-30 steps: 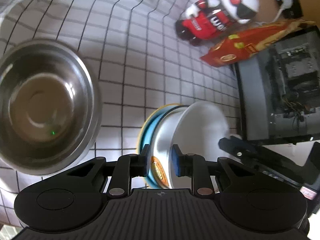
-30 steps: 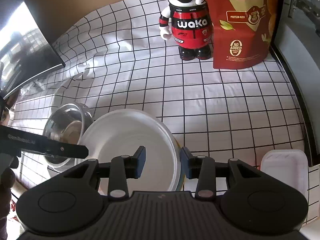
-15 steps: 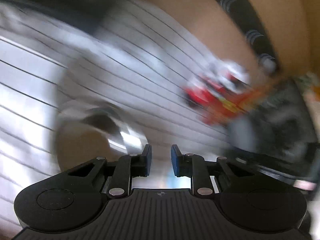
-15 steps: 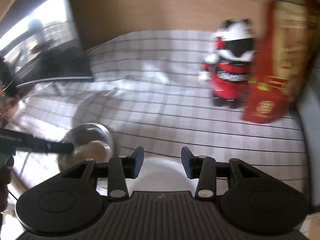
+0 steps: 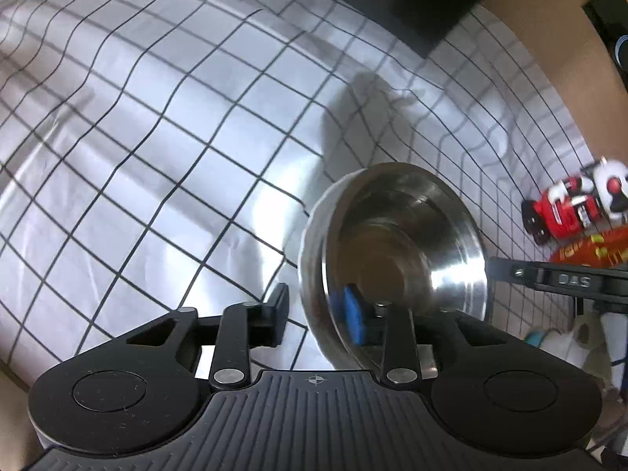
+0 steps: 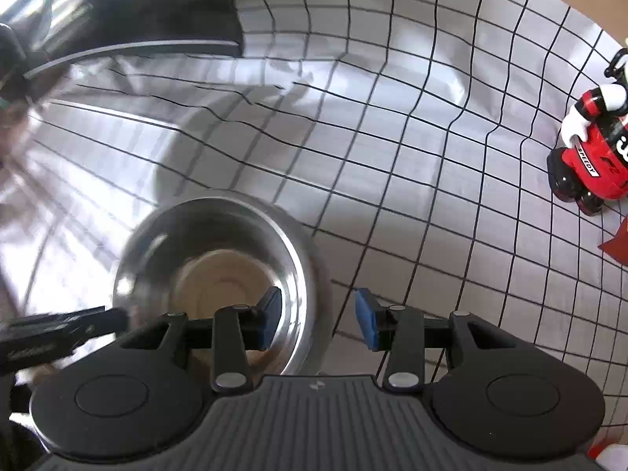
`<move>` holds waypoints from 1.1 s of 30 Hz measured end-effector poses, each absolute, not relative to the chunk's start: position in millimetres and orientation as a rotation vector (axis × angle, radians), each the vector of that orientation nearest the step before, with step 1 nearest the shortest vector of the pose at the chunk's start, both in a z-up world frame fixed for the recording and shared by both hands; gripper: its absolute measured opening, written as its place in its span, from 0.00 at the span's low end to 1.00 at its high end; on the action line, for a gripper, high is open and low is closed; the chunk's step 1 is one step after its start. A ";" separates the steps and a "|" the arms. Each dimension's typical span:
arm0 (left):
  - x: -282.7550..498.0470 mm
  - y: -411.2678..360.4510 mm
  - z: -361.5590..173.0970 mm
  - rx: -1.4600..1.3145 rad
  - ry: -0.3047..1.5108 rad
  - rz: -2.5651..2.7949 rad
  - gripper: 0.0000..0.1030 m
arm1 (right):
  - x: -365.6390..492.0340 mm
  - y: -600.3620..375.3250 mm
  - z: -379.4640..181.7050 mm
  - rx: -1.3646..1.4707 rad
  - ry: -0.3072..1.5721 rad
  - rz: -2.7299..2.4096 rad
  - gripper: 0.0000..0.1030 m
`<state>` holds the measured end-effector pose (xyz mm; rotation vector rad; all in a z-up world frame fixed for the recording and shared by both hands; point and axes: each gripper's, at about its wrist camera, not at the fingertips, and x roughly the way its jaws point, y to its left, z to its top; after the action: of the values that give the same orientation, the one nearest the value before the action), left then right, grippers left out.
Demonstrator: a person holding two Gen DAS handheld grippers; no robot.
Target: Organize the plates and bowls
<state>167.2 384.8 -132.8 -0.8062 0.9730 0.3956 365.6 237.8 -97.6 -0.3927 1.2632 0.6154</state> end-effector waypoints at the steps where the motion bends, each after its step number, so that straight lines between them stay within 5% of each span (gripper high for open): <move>1: 165.8 386.3 -134.8 -0.821 0.966 0.401 0.38 | 368.3 239.0 -104.7 -0.393 1.283 0.603 0.40; 8: 173.7 396.3 -158.9 -0.968 0.977 0.334 0.34 | 377.6 236.1 -131.0 -0.317 1.389 0.570 0.40; 11: 180.6 394.7 -160.1 -0.945 1.003 0.332 0.35 | 371.4 237.5 -130.3 -0.333 1.387 0.615 0.30; 24: 218.5 408.6 -161.3 -0.919 1.036 0.235 0.39 | 370.3 216.7 -127.4 -0.274 1.384 0.508 0.30; 30: 191.9 406.5 -106.9 -0.788 0.898 0.261 0.39 | 345.8 179.2 -45.6 -0.156 1.099 0.534 0.30; 33: 179.7 393.0 -72.2 -0.741 0.742 0.205 0.39 | 327.9 142.3 -0.7 -0.130 0.939 0.490 0.40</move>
<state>179.7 393.0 -72.2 -0.7415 0.7420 0.2053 327.9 142.3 -0.7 -0.1302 0.9393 0.4899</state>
